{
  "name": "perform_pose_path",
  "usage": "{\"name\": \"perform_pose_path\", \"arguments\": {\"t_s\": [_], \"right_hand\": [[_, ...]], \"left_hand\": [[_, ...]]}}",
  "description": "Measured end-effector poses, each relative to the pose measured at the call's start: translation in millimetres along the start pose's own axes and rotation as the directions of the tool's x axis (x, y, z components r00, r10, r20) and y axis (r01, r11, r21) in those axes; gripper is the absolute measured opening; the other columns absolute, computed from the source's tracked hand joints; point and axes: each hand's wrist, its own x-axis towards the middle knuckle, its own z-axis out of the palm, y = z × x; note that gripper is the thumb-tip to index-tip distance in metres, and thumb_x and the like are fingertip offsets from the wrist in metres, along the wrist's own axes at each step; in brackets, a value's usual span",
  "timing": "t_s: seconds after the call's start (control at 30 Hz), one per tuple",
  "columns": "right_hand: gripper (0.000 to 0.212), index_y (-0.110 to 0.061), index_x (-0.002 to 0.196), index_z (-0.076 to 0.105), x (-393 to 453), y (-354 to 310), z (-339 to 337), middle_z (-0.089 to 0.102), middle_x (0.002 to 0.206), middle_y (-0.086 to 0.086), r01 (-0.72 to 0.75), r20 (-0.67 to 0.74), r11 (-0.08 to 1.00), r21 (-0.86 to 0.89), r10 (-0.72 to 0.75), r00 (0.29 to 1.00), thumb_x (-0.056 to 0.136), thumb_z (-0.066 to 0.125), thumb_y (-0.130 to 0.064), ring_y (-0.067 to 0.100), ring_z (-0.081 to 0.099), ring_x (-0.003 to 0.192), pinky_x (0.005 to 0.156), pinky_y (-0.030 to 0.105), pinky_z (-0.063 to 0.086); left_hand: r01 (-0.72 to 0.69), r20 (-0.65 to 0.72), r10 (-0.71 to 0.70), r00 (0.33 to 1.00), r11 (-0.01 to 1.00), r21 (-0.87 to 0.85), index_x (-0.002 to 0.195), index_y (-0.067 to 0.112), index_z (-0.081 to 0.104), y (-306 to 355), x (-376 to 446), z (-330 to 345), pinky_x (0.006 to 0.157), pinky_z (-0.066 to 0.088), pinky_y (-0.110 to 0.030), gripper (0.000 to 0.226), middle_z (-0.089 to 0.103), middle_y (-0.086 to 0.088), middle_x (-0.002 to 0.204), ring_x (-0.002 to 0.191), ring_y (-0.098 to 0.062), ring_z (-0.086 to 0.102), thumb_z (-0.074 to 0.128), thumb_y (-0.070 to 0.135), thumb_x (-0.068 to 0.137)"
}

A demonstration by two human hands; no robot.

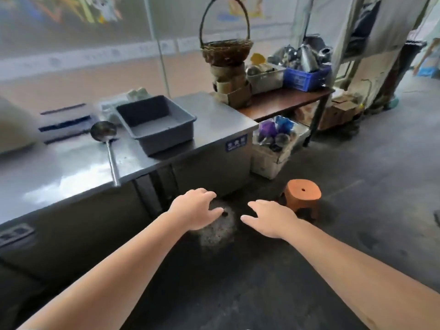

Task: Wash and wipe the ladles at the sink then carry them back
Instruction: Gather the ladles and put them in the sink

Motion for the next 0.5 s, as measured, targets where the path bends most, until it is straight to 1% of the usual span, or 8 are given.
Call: {"name": "perform_pose_path", "arguments": {"t_s": [0.1,0.27,0.37,0.5], "right_hand": [[0.067,-0.025,0.148,0.039,53,-33,-14,0.041,0.154,-0.002,0.129,0.035,0.991,-0.032,-0.128,0.991,0.094,0.038,-0.064,0.022,0.041,0.139,0.108,0.045,0.039],[0.065,-0.025,0.144,0.043,117,-85,-26,0.052,0.143,0.001,0.320,0.109,0.943,-0.095,-0.310,0.944,0.093,0.038,-0.064,0.025,0.053,0.125,0.095,0.043,0.049],[0.064,-0.026,0.145,0.043,144,-123,-26,0.052,0.142,0.002,0.421,0.165,0.895,-0.145,-0.398,0.902,0.092,0.040,-0.063,0.026,0.055,0.123,0.093,0.043,0.050],[0.062,-0.027,0.142,0.045,171,-175,-20,0.055,0.139,0.000,0.527,0.218,0.826,-0.197,-0.488,0.845,0.092,0.042,-0.063,0.026,0.056,0.121,0.092,0.045,0.051]], "left_hand": [[0.164,-0.015,-0.165,0.986,0.986,-0.040,0.142,0.030,0.044,-40,1,-10,0.095,0.049,-0.041,0.060,0.049,0.007,0.144,0.126,-0.020,0.052,0.043,0.062,0.091],[0.381,-0.006,-0.384,0.923,0.918,-0.113,0.142,0.030,0.045,-85,-3,-19,0.097,0.048,-0.043,0.060,0.049,0.008,0.143,0.128,-0.018,0.049,0.043,0.061,0.091],[0.473,-0.007,-0.479,0.878,0.871,-0.134,0.142,0.030,0.045,-109,-11,-17,0.096,0.048,-0.042,0.060,0.049,0.007,0.142,0.128,-0.018,0.049,0.042,0.061,0.091],[0.556,0.000,-0.563,0.826,0.816,-0.156,0.144,0.030,0.042,-147,-22,-15,0.094,0.049,-0.042,0.059,0.049,0.006,0.142,0.127,-0.019,0.050,0.043,0.059,0.092]]}}
